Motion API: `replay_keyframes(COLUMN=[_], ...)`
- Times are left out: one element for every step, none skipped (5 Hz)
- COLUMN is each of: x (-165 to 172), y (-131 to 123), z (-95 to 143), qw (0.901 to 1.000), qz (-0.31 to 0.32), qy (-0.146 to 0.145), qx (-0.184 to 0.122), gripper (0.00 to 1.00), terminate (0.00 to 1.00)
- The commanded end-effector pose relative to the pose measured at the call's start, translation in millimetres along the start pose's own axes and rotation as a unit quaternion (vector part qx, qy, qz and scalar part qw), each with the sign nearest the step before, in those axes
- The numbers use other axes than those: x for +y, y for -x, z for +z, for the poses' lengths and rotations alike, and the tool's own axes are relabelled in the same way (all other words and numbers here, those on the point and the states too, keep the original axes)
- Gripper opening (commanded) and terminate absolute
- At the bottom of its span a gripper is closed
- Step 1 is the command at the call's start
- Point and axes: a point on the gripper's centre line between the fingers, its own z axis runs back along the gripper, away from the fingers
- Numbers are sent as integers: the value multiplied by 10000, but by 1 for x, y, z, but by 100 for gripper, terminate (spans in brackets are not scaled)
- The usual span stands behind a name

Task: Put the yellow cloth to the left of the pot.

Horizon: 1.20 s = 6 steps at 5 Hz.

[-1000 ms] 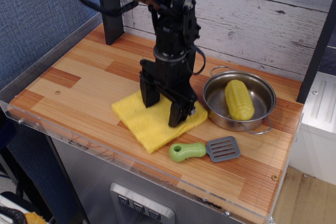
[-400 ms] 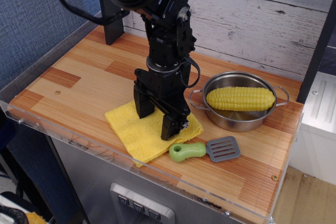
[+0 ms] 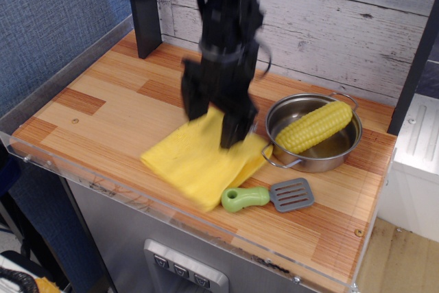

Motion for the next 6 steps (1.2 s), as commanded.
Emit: replay_keyframes(x=[2, 5, 8, 13, 13, 13], y=[-13, -11, -9, -6, -6, -6], z=[62, 87, 114, 136, 136, 136], qw=[9961, 9937, 9904, 9865, 9865, 9865], qz=[-102, -38, 100, 186, 186, 186], qy=[-364, -535, -661, -798, -798, -798], qx=[-803, -979, -1213, -1415, -1415, -1415], gripper=[100, 100, 100, 100, 100, 100], terminate=[0, 0, 0, 0, 0, 0])
